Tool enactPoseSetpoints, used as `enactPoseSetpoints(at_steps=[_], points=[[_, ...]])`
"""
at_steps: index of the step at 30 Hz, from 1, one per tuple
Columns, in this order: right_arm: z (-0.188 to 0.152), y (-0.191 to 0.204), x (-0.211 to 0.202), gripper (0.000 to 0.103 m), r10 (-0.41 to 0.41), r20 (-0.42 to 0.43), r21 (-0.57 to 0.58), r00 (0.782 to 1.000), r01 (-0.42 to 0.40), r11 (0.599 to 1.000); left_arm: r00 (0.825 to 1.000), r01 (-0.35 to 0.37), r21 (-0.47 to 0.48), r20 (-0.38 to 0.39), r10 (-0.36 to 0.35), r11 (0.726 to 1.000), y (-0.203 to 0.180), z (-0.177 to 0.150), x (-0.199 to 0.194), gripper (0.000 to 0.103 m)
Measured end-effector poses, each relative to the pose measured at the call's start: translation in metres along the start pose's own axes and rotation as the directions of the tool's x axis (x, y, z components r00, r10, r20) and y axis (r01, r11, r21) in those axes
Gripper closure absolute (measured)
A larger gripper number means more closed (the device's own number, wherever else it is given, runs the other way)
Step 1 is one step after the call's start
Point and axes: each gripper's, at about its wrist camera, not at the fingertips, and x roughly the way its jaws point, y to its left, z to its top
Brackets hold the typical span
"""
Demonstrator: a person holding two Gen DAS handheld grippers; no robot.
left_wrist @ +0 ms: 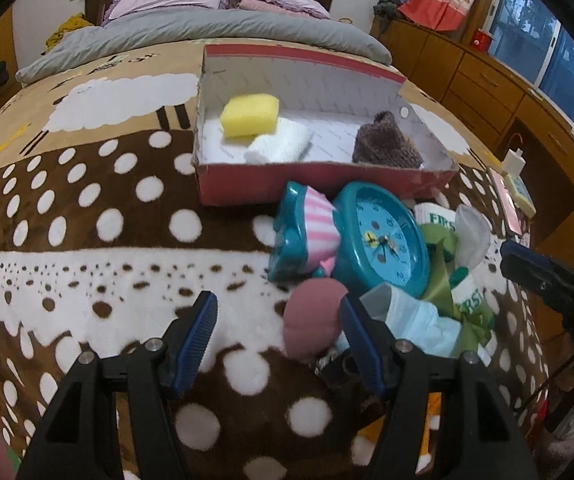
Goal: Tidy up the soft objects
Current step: 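Move both tools back toward the remaining pile, then grasp the pink sponge with the left gripper while the right gripper grasps the green-white sock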
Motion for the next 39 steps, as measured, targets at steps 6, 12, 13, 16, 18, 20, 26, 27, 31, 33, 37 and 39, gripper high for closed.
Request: enactPoseSetpoints(at_steps=[6,12,13,16,18,20,26,27,31,33,37,39], points=[[-0.008,-0.004,-0.005,0.058,-0.014,-0.005,0.005,1.0,0.014,1.0,1.0,0.003,0.036,-0.019,-0.002,0.999,-0.007,-0.006,0.006,0.036],[-0.014,-0.008,-0.009,0.058,-0.013,-0.01,0.015,1.0,0.013,1.0,0.999,-0.002,0.051,-0.039,0.004,0.999,-0.014,-0.007,0.019,0.036],[-0.015,-0.009,-0.01,0.058,-0.014,-0.013,0.016,1.0,0.014,1.0,0.999,-0.003,0.054,-0.037,0.005,0.999,-0.014,-0.007,0.02,0.036],[-0.018,-0.011,-0.01,0.058,-0.022,-0.024,0.015,0.999,0.022,1.0,0.999,-0.001,0.067,-0.035,0.003,0.998,-0.016,-0.007,0.023,0.036],[-0.02,-0.013,-0.01,0.058,-0.028,-0.031,0.015,0.999,0.028,0.999,0.999,0.002,0.068,-0.035,0.0,0.998,-0.018,-0.007,0.025,0.036],[-0.022,-0.016,-0.011,0.058,-0.033,-0.038,0.018,0.999,0.034,0.999,1.0,0.003,0.07,-0.03,0.0,0.998,-0.019,-0.007,0.026,0.037],[-0.027,-0.017,-0.008,0.058,-0.027,-0.059,0.022,0.998,0.029,0.999,0.999,0.004,0.049,-0.044,-0.002,0.999,-0.018,-0.006,0.031,0.038],[-0.028,-0.017,-0.007,0.058,-0.026,-0.061,0.023,0.998,0.027,0.999,0.999,0.009,0.04,-0.046,-0.007,0.999,-0.017,-0.006,0.032,0.042],[-0.03,-0.016,-0.001,0.058,-0.016,-0.076,0.03,0.997,0.018,0.999,0.998,0.04,0.028,-0.041,-0.039,0.999,-0.015,-0.006,0.03,0.058],[-0.031,-0.015,0.002,0.058,-0.012,-0.086,0.03,0.996,0.015,0.999,0.998,0.05,0.029,-0.04,-0.049,0.998,-0.014,-0.006,0.027,0.063],[-0.032,-0.014,0.008,0.058,-0.005,-0.099,0.031,0.995,0.008,0.999,0.999,0.046,0.04,-0.029,-0.045,0.998,-0.013,-0.007,0.022,0.064],[-0.033,-0.013,0.01,0.058,-0.001,-0.107,0.032,0.994,0.004,0.999,0.999,0.045,0.037,-0.025,-0.044,0.998,-0.013,-0.008,0.02,0.064]])
